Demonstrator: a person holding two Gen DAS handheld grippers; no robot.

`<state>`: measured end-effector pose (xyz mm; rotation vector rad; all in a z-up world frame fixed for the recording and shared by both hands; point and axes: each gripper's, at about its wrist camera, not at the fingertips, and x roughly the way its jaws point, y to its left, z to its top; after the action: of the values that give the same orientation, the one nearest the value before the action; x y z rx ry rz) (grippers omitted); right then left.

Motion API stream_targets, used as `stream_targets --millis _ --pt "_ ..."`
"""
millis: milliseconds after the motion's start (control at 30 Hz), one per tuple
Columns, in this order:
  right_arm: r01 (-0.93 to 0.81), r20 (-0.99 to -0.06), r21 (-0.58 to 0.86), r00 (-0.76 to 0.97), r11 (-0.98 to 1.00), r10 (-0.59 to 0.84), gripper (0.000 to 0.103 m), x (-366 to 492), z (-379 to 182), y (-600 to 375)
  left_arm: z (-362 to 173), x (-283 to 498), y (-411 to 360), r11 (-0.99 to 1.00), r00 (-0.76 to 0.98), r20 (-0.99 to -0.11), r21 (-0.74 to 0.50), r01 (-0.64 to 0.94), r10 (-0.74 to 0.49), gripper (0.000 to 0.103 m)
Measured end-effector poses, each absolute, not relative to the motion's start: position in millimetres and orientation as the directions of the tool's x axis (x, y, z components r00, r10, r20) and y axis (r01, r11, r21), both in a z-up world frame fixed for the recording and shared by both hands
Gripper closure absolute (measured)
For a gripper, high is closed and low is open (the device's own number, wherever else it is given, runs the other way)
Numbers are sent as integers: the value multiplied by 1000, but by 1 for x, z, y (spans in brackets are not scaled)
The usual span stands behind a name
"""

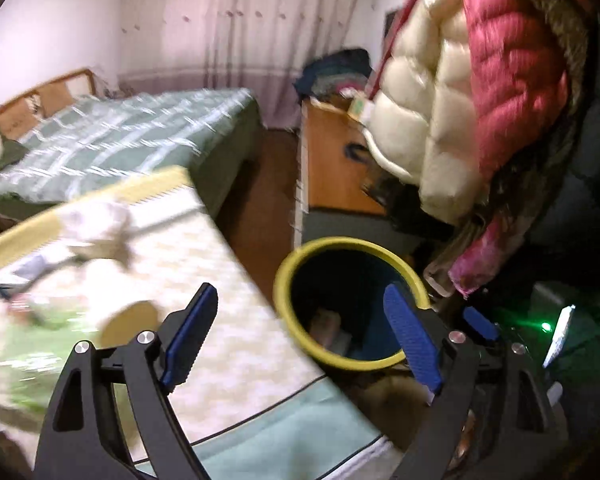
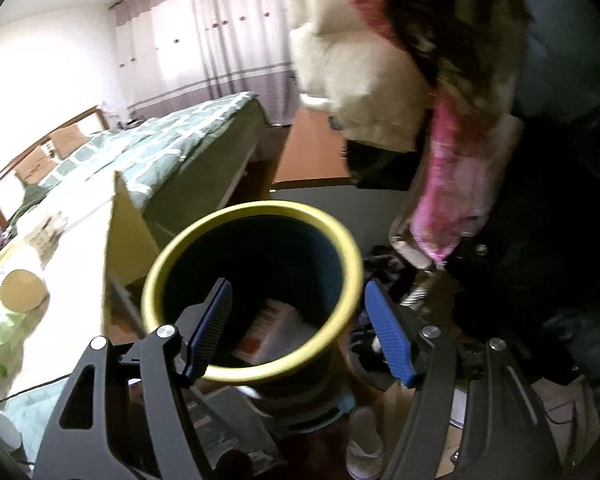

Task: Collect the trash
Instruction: 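Move both tools back toward the table, then grasp the green plastic bag with the right gripper and lift it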

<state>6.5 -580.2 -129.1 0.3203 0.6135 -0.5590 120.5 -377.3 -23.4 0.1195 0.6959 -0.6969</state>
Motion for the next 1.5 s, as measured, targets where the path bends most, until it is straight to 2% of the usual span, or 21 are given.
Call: stream_targets --millis 200,367,500,833,1167,1200,1267,1300,1367,1400,1500 --pt "456 -615 113 730 883 -299 37 30 -121 -534 -6 113 -268 889 711 -584 -42 455 -392 16" --pt "299 -609 114 774 948 -170 37 50 -109 -476 -7 107 -172 961 773 -585 -47 272 -247 16" --pt "173 -594 80 799 982 -92 37 63 -98 -424 -8 99 -116 981 794 -581 -39 189 -176 16" --pt "-138 -574 80 803 987 158 37 87 -67 -314 -16 82 -44 990 818 -558 -90 106 -138 14" --pt "-182 -654 -46 749 982 108 37 122 -82 -260 -32 78 -28 987 807 -570 -129 97 -154 14" --pt "-186 -663 -43 740 982 111 38 126 -85 -260 -33 77 -28 987 807 -570 -130 97 -155 14" --pt "-194 -680 -28 722 981 123 52 132 -91 -258 -35 76 -27 986 805 -571 -135 98 -158 14" --pt "-195 -688 -22 714 981 127 63 134 -93 -259 -36 77 -27 986 804 -573 -138 98 -160 14" --pt "-202 -692 1 707 979 147 73 135 -94 -260 -37 78 -27 986 801 -577 -140 95 -159 14" --pt "-205 -685 8 711 979 155 82 134 -92 -260 -37 78 -27 986 800 -579 -141 93 -158 14" --pt "-209 -665 12 728 978 164 93 131 -85 -260 -40 79 -27 986 798 -582 -143 88 -156 14"
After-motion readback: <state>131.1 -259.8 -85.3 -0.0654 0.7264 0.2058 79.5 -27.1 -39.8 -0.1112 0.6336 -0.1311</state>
